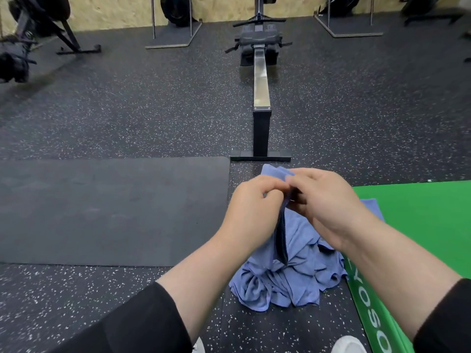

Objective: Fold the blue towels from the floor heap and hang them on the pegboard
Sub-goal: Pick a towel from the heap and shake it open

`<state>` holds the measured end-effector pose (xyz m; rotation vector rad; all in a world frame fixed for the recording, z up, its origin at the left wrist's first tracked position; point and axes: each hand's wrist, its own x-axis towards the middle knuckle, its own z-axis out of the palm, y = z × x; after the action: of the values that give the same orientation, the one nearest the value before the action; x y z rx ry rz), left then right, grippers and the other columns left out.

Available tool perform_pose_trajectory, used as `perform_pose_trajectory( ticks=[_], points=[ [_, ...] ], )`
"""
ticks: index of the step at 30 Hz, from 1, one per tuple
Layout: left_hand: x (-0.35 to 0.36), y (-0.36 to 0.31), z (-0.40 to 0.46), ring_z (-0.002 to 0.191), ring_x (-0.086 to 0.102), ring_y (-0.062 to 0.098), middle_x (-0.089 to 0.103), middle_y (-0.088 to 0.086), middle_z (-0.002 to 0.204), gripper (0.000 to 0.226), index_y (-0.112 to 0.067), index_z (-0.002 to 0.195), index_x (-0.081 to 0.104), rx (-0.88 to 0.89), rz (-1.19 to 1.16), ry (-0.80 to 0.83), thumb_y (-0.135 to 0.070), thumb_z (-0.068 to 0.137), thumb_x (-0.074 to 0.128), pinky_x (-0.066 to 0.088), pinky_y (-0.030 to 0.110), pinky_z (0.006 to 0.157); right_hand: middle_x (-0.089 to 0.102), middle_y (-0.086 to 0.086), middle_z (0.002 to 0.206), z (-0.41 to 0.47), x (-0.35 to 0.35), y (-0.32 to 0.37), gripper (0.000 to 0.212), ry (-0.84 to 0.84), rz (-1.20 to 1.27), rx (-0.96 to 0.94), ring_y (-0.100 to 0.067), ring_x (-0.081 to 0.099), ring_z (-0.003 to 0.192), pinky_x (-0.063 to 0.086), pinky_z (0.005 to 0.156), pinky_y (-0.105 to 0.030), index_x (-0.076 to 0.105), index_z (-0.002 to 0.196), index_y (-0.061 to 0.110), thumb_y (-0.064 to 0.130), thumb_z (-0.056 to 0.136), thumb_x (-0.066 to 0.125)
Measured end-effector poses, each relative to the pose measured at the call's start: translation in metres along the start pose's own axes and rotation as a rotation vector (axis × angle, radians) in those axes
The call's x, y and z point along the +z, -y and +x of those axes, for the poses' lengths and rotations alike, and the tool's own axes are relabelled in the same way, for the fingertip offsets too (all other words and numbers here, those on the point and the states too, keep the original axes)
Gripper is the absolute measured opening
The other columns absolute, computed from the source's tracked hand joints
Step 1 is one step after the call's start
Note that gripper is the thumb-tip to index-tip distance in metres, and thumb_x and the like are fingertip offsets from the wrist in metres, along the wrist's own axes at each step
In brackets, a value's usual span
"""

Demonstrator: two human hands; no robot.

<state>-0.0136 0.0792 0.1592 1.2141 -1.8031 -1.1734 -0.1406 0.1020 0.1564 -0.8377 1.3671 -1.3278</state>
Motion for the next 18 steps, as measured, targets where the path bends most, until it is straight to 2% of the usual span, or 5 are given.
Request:
perform_pose_trajectory(
  ticks=[3,7,10,13,18],
  points=[
    [-0.009,0.004,0.005,0.066,0.059,0.007,0.070,-0.004,0.074,0.031,-0.019,0.078,0.067,-0.079,-0.068,-0.127,0.003,0.085,0.046,0.045,0.023,0.066,0.073,-0.019,0.083,0.001,-0.006,0.000,0.033,-0.049,-0.155,-0.018,-0.024,0.063,0.077,0.060,0.078,-0.041,0.077,0.077,0.011,-0.004,0.089,0.050],
    [-0.032,0.019,0.021,0.087,0.055,0.008,0.057,-0.008,0.100,0.025,-0.028,0.100,0.061,0.089,0.329,-0.006,-0.008,0.087,0.054,0.046,0.028,0.085,0.075,-0.017,0.087,0.004,-0.012,0.002,0.032,-0.015,-0.489,-0.096,-0.023,0.062,0.075,0.055,0.085,-0.061,0.077,0.090,0.031,0.021,0.077,0.050],
    [-0.041,0.027,0.024,0.114,0.051,0.010,0.054,-0.008,0.118,0.018,-0.029,0.102,0.065,0.181,0.435,0.166,-0.016,0.090,0.063,0.036,0.023,0.100,0.072,-0.019,0.088,0.004,-0.017,0.005,0.035,0.041,-0.597,-0.154,-0.018,0.054,0.071,0.053,0.075,-0.052,0.075,0.090,0.036,0.013,0.085,0.050],
    [-0.047,0.033,0.024,0.111,0.052,0.008,0.055,-0.009,0.117,0.015,-0.033,0.084,0.057,0.147,0.495,0.289,-0.025,0.093,0.067,0.035,0.019,0.096,0.073,-0.012,0.085,0.002,-0.021,0.010,0.039,0.059,-0.644,-0.197,-0.013,0.052,0.070,0.044,0.069,-0.036,0.075,0.086,0.033,0.005,0.090,0.050],
    [-0.058,0.049,0.027,0.109,0.058,0.019,0.057,-0.007,0.119,0.021,-0.031,0.093,0.067,0.001,0.815,0.431,-0.051,0.094,0.060,0.046,0.041,0.099,0.075,0.004,0.084,0.002,-0.032,0.016,0.034,0.040,-0.682,-0.207,-0.008,0.059,0.074,0.048,0.073,-0.031,0.075,0.085,0.027,0.005,0.092,0.051]
  ],
)
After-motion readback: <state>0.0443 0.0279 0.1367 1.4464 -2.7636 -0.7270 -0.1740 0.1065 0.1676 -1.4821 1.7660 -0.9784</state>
